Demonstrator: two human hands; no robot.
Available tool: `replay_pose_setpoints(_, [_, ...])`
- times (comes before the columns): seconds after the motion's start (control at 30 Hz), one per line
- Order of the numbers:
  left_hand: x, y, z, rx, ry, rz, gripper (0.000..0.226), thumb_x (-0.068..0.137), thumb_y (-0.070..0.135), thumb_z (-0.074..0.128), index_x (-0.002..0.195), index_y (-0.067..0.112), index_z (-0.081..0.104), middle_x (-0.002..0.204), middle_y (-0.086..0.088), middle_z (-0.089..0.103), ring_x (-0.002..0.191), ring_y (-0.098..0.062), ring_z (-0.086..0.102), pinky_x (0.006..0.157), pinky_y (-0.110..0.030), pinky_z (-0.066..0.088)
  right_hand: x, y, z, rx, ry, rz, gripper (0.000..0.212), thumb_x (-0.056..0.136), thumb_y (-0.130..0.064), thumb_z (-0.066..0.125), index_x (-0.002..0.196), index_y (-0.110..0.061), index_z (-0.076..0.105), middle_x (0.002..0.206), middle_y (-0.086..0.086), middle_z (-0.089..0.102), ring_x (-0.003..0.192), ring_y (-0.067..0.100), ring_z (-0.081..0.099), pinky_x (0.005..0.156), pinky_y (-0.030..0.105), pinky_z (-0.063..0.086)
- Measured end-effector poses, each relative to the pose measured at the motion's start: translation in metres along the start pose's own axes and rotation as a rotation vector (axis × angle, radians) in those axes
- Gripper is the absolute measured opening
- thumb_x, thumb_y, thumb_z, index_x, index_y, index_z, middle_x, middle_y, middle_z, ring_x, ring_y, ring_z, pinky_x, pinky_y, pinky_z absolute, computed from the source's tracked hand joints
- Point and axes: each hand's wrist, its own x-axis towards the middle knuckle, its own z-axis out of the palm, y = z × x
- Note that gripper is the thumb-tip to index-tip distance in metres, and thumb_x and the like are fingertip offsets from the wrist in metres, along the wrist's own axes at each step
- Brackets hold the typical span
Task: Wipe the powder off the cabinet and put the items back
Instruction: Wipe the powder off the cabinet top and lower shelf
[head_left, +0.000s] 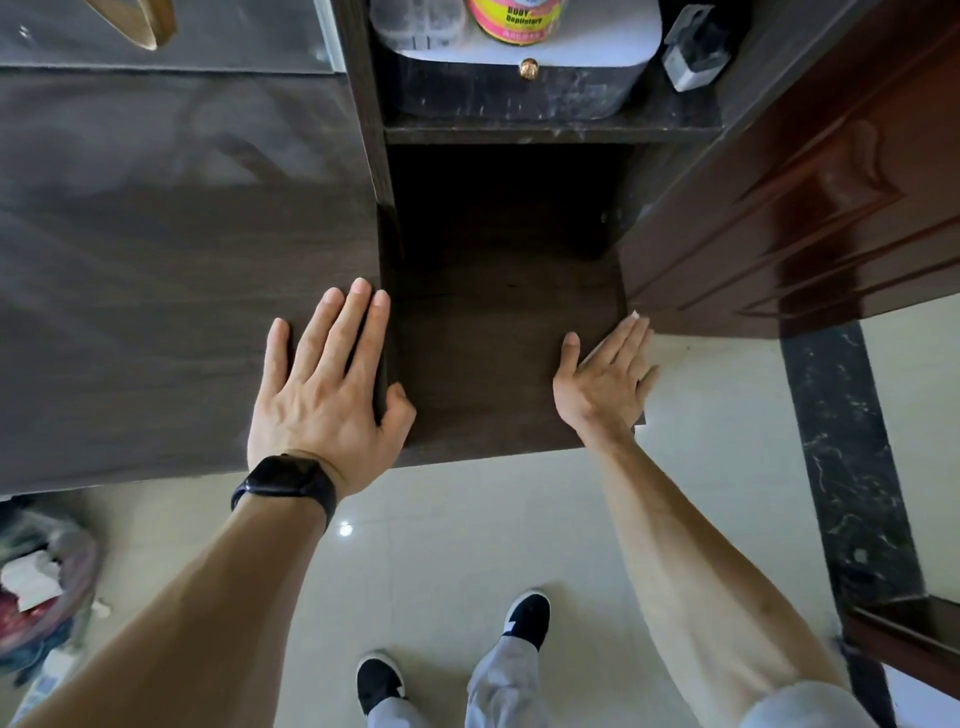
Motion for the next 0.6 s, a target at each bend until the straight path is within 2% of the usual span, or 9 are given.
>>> replay_pose_setpoints(0.13, [-0.001, 0.000, 0.001, 0.008, 0.010, 0.011, 0.077, 0.087, 0.043, 0.034, 0.158, 0.023, 0.012, 0.166, 0.004, 0.010, 0.152, -0.016, 0.005, 0.122, -0.051, 0.007, -0.064, 0.026, 0.015, -0.034, 0.042, -0.055, 0.081, 0.099, -0.060, 0.011, 0.157, -0.006, -0.007, 0.168, 0.011, -0.002, 0.155, 0.024, -0.004, 0.123, 0.055, 0.011])
replay_pose_setpoints(0.23, [-0.001, 0.001, 0.002, 0.020, 0.002, 0.010, 0.077, 0.087, 0.043, 0.034, 0.158, 0.022, 0.012, 0.166, 0.004, 0.010, 0.152, -0.017, 0.006, 0.122, -0.052, 0.008, -0.099, 0.010, 0.032, -0.076, 0.019, -0.210, 0.076, 0.102, -0.056, 0.013, 0.158, -0.008, -0.006, 0.168, 0.009, -0.007, 0.154, 0.024, -0.010, 0.123, 0.054, 0.005])
replay_pose_setpoints(0.3, [0.001, 0.000, 0.002, 0.028, -0.007, 0.011, 0.078, 0.087, 0.043, 0.035, 0.158, 0.022, 0.011, 0.166, 0.004, 0.009, 0.152, -0.017, 0.005, 0.122, -0.052, 0.007, -0.111, -0.019, 0.047, -0.094, 0.008, -0.357, 0.072, 0.103, -0.052, 0.016, 0.159, -0.011, -0.004, 0.168, 0.005, -0.009, 0.154, 0.024, -0.011, 0.123, 0.053, -0.002])
replay_pose_setpoints(0.37, [0.001, 0.000, 0.002, 0.039, -0.018, 0.010, 0.079, 0.086, 0.043, 0.034, 0.158, 0.022, 0.010, 0.166, 0.004, 0.007, 0.152, -0.017, 0.004, 0.122, -0.052, 0.008, -0.112, -0.051, 0.054, -0.083, -0.017, -0.572, 0.069, 0.103, -0.047, 0.020, 0.159, -0.013, 0.000, 0.168, 0.003, -0.007, 0.155, 0.023, -0.007, 0.123, 0.056, -0.002])
replay_pose_setpoints(0.47, [0.000, 0.000, 0.002, 0.055, -0.018, 0.007, 0.079, 0.086, 0.043, 0.035, 0.158, 0.022, 0.010, 0.166, 0.004, 0.007, 0.152, -0.016, 0.004, 0.122, -0.052, 0.010, -0.081, -0.073, 0.048, -0.103, -0.085, -0.923, 0.064, 0.104, -0.043, 0.023, 0.160, -0.018, 0.003, 0.168, -0.002, -0.002, 0.154, 0.015, -0.005, 0.121, 0.059, 0.014])
replay_pose_setpoints(0.53, [0.001, 0.000, 0.002, 0.057, -0.016, 0.004, 0.079, 0.086, 0.044, 0.034, 0.158, 0.022, 0.010, 0.166, 0.005, 0.007, 0.152, -0.016, 0.004, 0.122, -0.051, 0.010, -0.040, -0.071, 0.035, -0.139, -0.093, -0.917, 0.062, 0.105, -0.044, 0.017, 0.159, -0.022, -0.004, 0.168, -0.006, -0.007, 0.153, 0.011, -0.011, 0.122, 0.057, 0.012])
replay_pose_setpoints(0.6, [0.001, 0.001, 0.000, 0.057, -0.027, -0.001, 0.078, 0.086, 0.044, 0.033, 0.158, 0.022, 0.011, 0.166, 0.005, 0.007, 0.152, -0.016, 0.004, 0.122, -0.051, 0.010, -0.005, -0.054, 0.020, -0.129, -0.058, -0.648, 0.061, 0.104, -0.047, 0.006, 0.158, -0.025, -0.012, 0.167, -0.008, -0.014, 0.151, 0.009, -0.018, 0.123, 0.053, -0.001])
